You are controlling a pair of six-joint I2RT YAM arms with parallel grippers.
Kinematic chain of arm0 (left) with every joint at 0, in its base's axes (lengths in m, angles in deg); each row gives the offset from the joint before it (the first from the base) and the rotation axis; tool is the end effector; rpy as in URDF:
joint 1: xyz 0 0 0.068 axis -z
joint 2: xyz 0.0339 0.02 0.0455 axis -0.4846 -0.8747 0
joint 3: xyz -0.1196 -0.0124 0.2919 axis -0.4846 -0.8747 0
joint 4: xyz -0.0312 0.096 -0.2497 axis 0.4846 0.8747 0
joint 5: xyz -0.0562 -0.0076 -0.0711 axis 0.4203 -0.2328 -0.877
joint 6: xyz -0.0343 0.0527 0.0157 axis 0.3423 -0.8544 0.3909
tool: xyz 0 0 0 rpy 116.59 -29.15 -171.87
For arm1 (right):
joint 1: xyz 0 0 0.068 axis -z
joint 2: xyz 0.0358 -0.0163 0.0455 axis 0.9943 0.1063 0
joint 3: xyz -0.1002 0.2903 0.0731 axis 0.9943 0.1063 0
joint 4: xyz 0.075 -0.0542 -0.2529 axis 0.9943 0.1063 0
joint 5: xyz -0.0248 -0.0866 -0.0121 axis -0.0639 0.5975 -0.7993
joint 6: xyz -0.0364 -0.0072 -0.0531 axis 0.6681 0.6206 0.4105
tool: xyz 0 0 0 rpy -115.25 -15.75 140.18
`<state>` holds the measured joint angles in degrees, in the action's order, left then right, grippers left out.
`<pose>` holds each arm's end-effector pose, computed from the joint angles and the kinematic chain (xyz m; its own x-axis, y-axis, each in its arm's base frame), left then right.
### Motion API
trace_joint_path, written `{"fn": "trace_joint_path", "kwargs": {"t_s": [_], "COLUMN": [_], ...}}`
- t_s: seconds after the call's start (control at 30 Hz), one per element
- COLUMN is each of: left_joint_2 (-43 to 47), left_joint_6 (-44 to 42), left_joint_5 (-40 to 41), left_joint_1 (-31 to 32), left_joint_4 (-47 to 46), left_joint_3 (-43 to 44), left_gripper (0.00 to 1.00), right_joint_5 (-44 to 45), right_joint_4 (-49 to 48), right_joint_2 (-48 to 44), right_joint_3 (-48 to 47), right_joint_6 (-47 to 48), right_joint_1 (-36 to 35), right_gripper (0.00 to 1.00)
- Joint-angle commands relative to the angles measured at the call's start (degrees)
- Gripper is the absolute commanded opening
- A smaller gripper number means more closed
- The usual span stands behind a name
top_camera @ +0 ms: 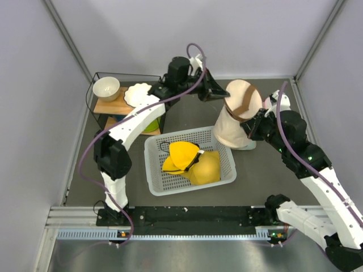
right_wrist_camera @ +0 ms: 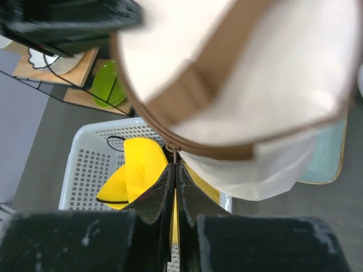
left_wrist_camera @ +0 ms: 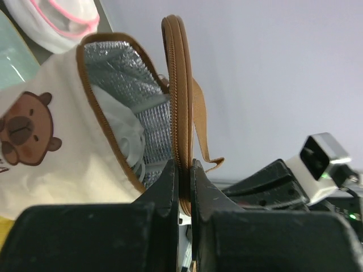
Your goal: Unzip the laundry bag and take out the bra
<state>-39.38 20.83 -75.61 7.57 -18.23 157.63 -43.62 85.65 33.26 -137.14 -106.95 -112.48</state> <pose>0.3766 -0.3197 0.4261 -0.9364 -0.1408 -0.3216 0.2804 0.2510 -0.9265 0.1405 0.0733 0.4196 -0.4522 0.2944 -0.8419 -0.2443 0.8670 0.4343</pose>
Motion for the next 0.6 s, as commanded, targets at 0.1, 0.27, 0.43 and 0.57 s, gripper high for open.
{"fn": "trace_joint_path", "kwargs": {"t_s": [0.1, 0.27, 0.43, 0.57], "left_joint_2": [8.6, 9.0, 9.2, 8.2], "left_joint_6": [0.5, 0.0, -0.8, -1.4], "left_joint_5": [-1.5, -4.5, -4.6, -4.2], "left_joint_1": [-5.7, -6.3, -6.3, -6.5], "left_joint_4": [-6.3, -6.1, -6.4, -8.2], "left_joint_3": [-1.8, -1.5, -1.4, 0.0], "left_gripper": [0.0, 0.0, 0.0, 0.0], "right_joint_5": [0.8, 2.1, 1.9, 0.3], "right_joint_4": [1.7, 1.5, 0.4, -4.6], "right_joint_2": [-2.0, -1.0, 0.8, 3.0], "right_joint_3": [-0.8, -1.0, -2.2, -3.0], "right_joint_6": [3.2, 4.5, 4.8, 4.9], "right_joint_1": [4.5, 5.6, 5.6, 5.7], "right_gripper": [0.0, 0.0, 0.0, 0.0]}}
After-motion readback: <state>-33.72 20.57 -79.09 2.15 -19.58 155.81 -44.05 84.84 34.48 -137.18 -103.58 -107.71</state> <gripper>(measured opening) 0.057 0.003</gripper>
